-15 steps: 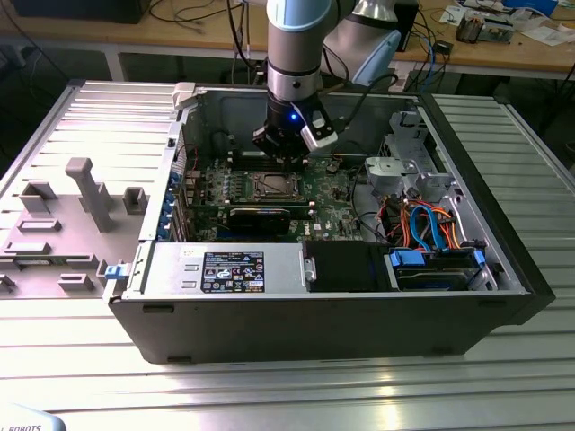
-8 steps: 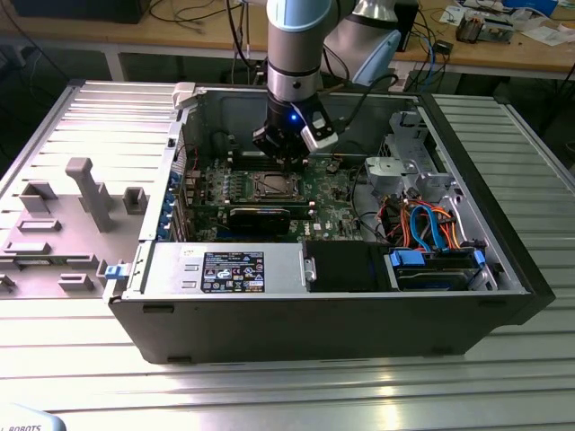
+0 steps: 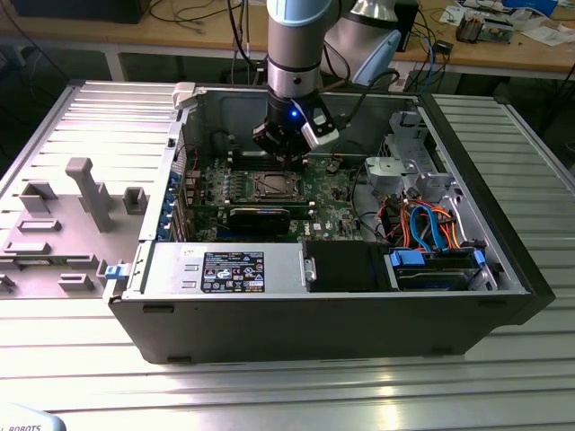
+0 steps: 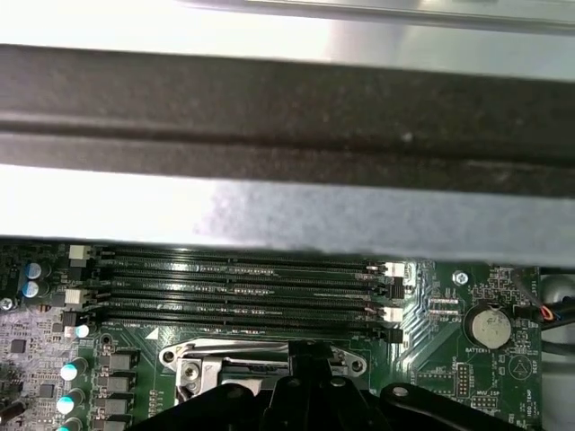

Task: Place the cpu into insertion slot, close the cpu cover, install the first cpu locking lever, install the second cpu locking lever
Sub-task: 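Install the second cpu locking lever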

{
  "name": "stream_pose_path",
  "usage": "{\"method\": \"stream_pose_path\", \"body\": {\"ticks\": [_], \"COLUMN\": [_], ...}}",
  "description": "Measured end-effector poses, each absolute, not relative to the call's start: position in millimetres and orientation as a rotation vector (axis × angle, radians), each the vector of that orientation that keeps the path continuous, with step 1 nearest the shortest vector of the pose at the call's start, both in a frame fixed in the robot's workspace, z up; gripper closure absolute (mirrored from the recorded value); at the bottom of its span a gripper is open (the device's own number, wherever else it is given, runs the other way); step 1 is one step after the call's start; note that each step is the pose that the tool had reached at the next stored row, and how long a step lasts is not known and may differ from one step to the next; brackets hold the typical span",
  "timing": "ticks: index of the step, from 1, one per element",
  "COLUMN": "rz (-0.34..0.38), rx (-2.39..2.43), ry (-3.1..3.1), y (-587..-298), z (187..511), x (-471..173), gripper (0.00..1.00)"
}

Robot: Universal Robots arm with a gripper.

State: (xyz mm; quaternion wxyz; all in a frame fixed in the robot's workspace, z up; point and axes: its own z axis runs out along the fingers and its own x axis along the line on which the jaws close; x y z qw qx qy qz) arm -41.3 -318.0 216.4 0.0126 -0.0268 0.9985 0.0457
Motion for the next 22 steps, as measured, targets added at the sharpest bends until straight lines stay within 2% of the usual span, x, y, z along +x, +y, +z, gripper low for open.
{"method": "stream_pose_path", "body": {"ticks": [22], "rz": [0.142], "rx": [-0.083], "ry": [3.112], "y": [-324.1], "z": [216.4], "x": [-41.4], "gripper": [0.89]}}
